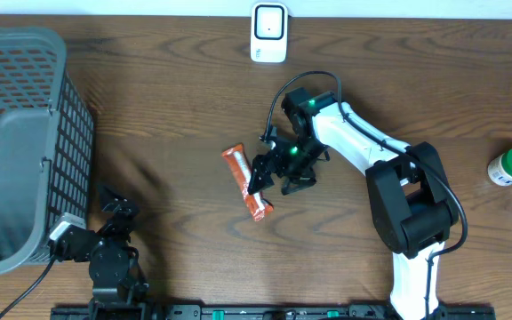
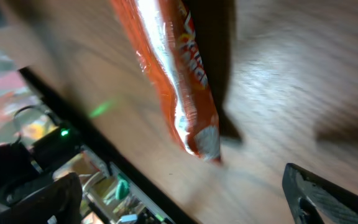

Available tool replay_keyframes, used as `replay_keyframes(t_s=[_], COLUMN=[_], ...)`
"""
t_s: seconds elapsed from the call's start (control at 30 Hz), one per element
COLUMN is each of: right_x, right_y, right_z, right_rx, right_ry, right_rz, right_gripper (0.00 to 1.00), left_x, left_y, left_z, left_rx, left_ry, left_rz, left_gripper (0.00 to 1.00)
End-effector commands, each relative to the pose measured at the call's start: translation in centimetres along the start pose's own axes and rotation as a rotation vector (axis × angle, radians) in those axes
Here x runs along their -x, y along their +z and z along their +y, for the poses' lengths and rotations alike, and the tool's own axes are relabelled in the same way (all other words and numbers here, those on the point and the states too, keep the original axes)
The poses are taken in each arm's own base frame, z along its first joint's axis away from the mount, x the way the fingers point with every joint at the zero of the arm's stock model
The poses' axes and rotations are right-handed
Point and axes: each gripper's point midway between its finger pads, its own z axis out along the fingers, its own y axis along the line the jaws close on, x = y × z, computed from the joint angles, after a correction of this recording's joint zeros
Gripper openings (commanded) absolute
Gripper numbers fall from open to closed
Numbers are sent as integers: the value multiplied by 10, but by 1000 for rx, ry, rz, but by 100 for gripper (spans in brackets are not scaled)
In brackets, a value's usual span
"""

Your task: Scan the item barcode

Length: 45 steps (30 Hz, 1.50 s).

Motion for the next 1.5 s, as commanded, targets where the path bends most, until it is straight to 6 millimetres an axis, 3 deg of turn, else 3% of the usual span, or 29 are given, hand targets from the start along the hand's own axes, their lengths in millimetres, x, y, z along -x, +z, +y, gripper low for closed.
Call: replay_keyframes(t_s=[0.0,0.07,0.13,0.2,0.23,0.27,0.3,0.4,0.43,0.5,0.6,0.7,0.87,1.07,1.33,1.47], right_x=[6,11,15,18,18,18,18,16,15,19,35,55,77,83,90,87], right_y=[-8,-15,-21,-26,-29,-32,-34,-36,-36,-40,-42,-39,-29,-12,36,58], right_z=[-25,-41,-44,-40,-38,-33,-29,-3,22,46,59,53,19,9,-5,-23], right_rx=[-117,-179,-196,-194,-192,-185,-174,-44,100,233,278,228,-13,-196,-289,-343], right_ry=[98,114,110,93,89,82,76,60,0,-108,-165,-141,-96,-132,-145,-98], right_rz=[-33,-60,-79,-94,-100,-107,-113,-105,-93,-109,-171,-231,-310,-337,-296,-256], right_gripper=[99,99,85,58,41,12,1,1,1,1,1,1,1,1,1,1], left_x=[-8,-8,-8,-8,-8,-8,-8,-8,-8,-8,-8,-8,-8,-8,-8,-8], left_y=[1,1,1,1,1,1,1,1,1,1,1,1,1,1,1,1], left_z=[8,9,9,9,9,9,8,8,9,9,9,9,9,9,9,9], left_rx=[31,32,32,31,32,32,31,31,32,31,32,31,32,31,32,32], left_ry=[21,21,21,21,21,21,21,21,21,21,21,21,21,21,21,21], left_rz=[13,13,13,13,13,13,13,13,13,13,13,13,13,13,13,13], left_gripper=[97,97,97,97,97,97,97,97,97,97,97,97,97,97,97,97])
